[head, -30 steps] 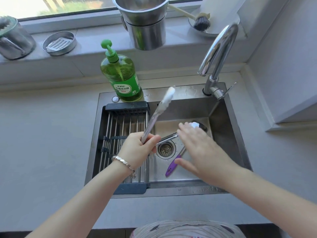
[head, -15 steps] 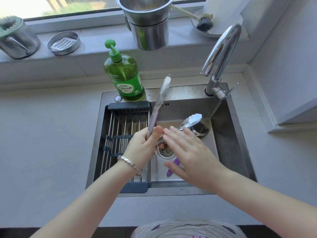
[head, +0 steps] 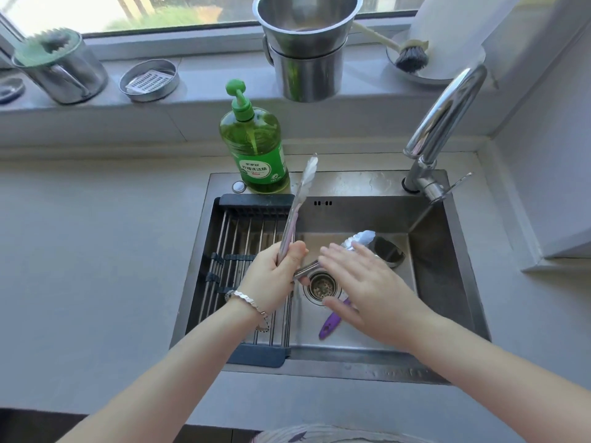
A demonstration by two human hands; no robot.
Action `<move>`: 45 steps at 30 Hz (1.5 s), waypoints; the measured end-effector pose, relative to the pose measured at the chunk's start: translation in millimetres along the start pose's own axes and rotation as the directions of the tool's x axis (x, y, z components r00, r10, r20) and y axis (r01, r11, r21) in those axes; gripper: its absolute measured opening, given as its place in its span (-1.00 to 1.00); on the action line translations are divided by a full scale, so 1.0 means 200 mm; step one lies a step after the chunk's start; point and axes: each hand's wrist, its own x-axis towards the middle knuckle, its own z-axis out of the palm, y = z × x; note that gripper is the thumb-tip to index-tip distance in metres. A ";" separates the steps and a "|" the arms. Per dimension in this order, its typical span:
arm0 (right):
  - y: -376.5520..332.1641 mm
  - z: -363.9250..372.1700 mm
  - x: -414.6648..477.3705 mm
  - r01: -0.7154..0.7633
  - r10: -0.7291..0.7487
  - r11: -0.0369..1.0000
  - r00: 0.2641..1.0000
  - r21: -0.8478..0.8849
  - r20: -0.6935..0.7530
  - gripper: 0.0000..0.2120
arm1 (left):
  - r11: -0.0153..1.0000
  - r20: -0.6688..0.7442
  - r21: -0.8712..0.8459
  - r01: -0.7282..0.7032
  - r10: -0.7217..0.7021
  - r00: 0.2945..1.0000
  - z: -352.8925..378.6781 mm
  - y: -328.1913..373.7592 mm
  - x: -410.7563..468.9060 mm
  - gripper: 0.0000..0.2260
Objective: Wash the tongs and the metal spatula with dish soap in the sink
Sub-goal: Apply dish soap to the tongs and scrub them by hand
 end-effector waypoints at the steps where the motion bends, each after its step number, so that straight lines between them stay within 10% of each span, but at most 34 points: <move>1: 0.05 -0.01 0.02 -0.049 0.049 0.998 0.998 0.032 0.028 -0.45 | 0.999 0.000 0.013 0.037 -0.037 0.999 -0.02 0.00 0.01 -0.74; 10: 0.29 -0.19 0.61 -0.514 0.441 0.684 0.856 0.518 0.269 -0.81 | 0.932 -0.040 0.286 0.222 -0.219 0.975 -0.27 -0.06 0.21 -0.78; 14: 0.25 -0.21 1.05 -0.698 0.413 0.232 0.701 0.677 0.582 -0.55 | 0.936 -0.002 0.253 0.247 -0.254 0.967 -0.34 -0.04 0.30 -0.83; 21: 0.23 -0.24 1.52 -0.673 0.375 -0.176 0.629 0.718 0.681 -0.49 | 0.954 0.003 0.027 0.298 -0.298 0.955 -0.39 -0.03 0.44 -0.83; 45: 0.31 -0.25 1.69 -0.681 0.315 -0.406 0.522 0.609 0.793 -0.67 | 0.969 0.018 0.094 0.228 -0.231 0.973 -0.41 -0.07 0.57 -0.84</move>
